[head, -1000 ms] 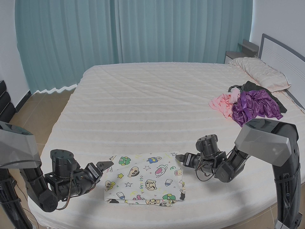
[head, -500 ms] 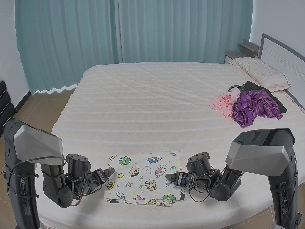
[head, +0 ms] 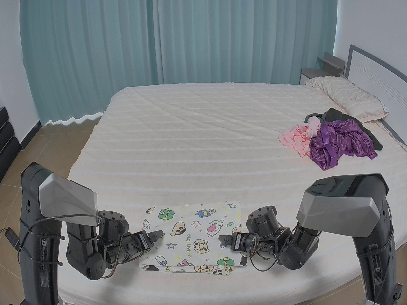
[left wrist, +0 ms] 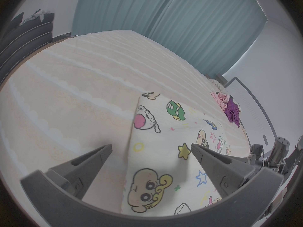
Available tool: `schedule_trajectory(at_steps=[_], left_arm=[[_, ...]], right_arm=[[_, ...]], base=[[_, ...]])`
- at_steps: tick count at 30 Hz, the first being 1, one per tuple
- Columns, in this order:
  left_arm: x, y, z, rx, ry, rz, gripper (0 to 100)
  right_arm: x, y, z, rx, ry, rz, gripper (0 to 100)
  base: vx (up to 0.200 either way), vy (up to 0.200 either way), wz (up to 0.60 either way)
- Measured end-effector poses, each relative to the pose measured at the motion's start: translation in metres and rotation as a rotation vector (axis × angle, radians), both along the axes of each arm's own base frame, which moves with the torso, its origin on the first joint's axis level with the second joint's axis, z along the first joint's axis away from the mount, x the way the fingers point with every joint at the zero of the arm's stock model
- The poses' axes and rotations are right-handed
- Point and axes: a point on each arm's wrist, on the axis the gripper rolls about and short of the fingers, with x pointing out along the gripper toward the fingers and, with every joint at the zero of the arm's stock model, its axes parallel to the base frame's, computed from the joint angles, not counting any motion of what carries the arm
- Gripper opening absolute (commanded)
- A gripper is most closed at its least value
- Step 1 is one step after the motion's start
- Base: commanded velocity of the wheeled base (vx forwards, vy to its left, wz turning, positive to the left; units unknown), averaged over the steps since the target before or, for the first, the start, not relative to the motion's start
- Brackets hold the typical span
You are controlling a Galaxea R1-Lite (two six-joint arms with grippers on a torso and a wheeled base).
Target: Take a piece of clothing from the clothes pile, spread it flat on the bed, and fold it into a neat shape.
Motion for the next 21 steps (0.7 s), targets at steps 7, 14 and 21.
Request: schedule_trajectory(at_steps=[7,14,21], left_arm=[[0.002,-0.012,-0.003,-0.003,-0.006,-0.038,0],[-0.002,-0.025,-0.004,-0.003,-0.003,-0.082,0],[-0.002,-0.03,-0.004,-0.01,-0.008,-0.095,0]], right_arm=[[0.0,0.004,0.0,0.022,0.005,0.017,100],[-0.002,0.01,-0.001,0.02,0.015,0.035,0],[-0.003,0.011,-0.001,0.026,0.014,0.039,0]], base=[[0.0,0.0,0.0],[0.0,0.0,0.0],[0.0,0.0,0.0]])
